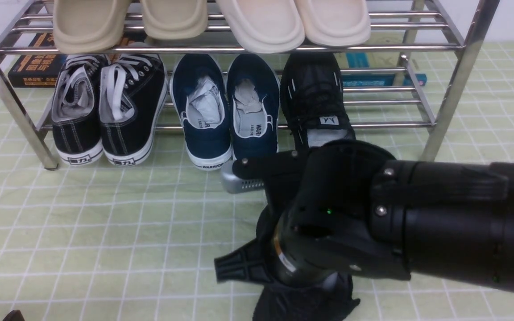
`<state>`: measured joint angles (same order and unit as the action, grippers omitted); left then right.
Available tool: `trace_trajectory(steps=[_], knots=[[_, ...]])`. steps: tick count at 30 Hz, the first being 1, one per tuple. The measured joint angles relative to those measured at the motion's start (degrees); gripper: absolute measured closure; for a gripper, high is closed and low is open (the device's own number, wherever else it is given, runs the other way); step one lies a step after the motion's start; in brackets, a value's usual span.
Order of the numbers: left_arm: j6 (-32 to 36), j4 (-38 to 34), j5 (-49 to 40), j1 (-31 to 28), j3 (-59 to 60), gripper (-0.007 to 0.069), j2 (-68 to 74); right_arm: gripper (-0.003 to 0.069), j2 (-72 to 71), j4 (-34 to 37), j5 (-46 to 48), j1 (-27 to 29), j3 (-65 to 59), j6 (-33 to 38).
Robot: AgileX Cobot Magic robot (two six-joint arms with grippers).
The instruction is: Take the shoes off the shelf with your hand from the green coffee tablecloth.
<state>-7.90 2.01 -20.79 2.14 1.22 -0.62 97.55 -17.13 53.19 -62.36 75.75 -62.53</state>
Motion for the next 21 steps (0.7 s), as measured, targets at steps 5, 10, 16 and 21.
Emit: trace_trajectory(steps=[5,10,16,21], knots=[[0.0,0.0,0.0,0.0,0.0,0.0383,0.0,0.0636,0.68,-6.94,-2.92,0.0,0.0,-3.21],[0.0,0.0,0.0,0.0,0.0,0.0383,0.0,0.0631,3.24,-6.39,-5.33,0.0,0.05,-3.63],[0.0,0.0,0.0,0.0,0.0,0.0383,0.0,0.061,7.01,-3.57,-6.05,-0.05,0.05,-3.62],[0.0,0.0,0.0,0.0,0.0,0.0383,0.0,0.0541,7.28,-3.63,-6.38,-0.05,0.11,-3.62]])
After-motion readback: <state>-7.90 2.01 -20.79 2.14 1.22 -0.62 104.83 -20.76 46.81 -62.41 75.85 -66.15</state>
